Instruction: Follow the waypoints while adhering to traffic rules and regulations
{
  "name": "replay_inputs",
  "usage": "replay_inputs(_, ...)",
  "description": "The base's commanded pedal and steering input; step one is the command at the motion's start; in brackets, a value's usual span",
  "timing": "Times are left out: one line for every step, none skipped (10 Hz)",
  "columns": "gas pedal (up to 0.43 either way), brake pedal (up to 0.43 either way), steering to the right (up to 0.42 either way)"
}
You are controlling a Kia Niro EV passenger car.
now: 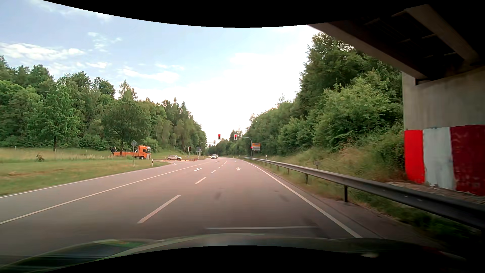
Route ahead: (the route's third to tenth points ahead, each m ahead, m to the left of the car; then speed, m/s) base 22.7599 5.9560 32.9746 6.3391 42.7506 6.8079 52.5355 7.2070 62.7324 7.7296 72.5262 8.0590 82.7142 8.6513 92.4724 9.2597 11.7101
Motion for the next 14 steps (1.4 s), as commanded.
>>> replay_inputs(0.0, 0.152, -0.004)
replay_inputs(0.0, 0.152, -0.004)
replay_inputs(0.0, 0.159, -0.004)
replay_inputs(0.0, 0.165, -0.003)
replay_inputs(0.0, 0.171, -0.002)
replay_inputs(0.0, 0.177, -0.001)
replay_inputs(0.0, 0.183, -0.001)
replay_inputs(0.0, 0.189, -0.001)
replay_inputs(0.0, 0.195, -0.002)
replay_inputs(0.0, 0.195, -0.002)
replay_inputs(0.0, 0.195, -0.001)
replay_inputs(0.0, 0.195, -0.001)
replay_inputs(0.0, 0.195, -0.001)
replay_inputs(0.0, 0.201, -0.002)
